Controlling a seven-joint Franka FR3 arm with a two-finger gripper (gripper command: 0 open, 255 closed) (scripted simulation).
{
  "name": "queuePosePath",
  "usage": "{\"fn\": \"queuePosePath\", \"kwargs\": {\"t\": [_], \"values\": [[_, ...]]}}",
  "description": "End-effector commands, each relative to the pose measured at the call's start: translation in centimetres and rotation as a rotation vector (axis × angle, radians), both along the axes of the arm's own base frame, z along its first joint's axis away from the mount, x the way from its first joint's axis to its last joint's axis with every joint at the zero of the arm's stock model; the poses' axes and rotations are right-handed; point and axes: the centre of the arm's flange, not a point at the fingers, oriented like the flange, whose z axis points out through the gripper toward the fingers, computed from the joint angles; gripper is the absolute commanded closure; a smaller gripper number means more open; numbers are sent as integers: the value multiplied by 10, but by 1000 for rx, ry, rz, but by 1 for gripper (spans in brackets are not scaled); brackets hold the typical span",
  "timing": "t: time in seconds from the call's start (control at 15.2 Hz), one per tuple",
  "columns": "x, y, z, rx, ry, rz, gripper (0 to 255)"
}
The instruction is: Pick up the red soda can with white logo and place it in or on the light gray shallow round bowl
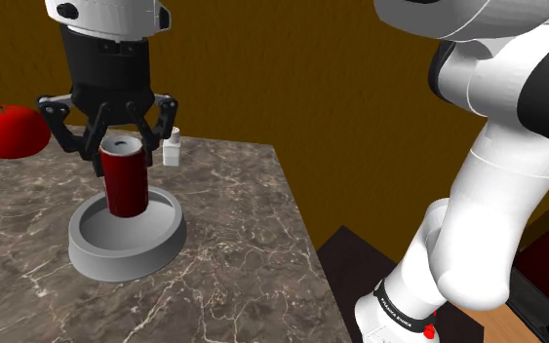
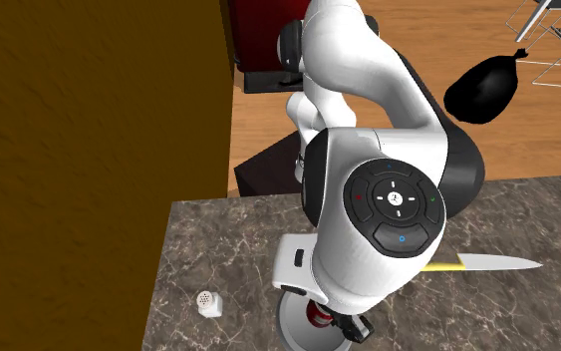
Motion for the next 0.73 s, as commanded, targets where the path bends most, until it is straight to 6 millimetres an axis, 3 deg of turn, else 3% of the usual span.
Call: {"fn": "queuePosePath", "kwargs": {"t": [0.0, 0.13, 0.59, 0.66], "values": [[0, 0, -10, 1, -1, 0, 255], [0, 0, -20, 1, -1, 0, 255], [0, 0, -20, 1, -1, 0, 255], [0, 0, -20, 1, -1, 0, 0]]}}
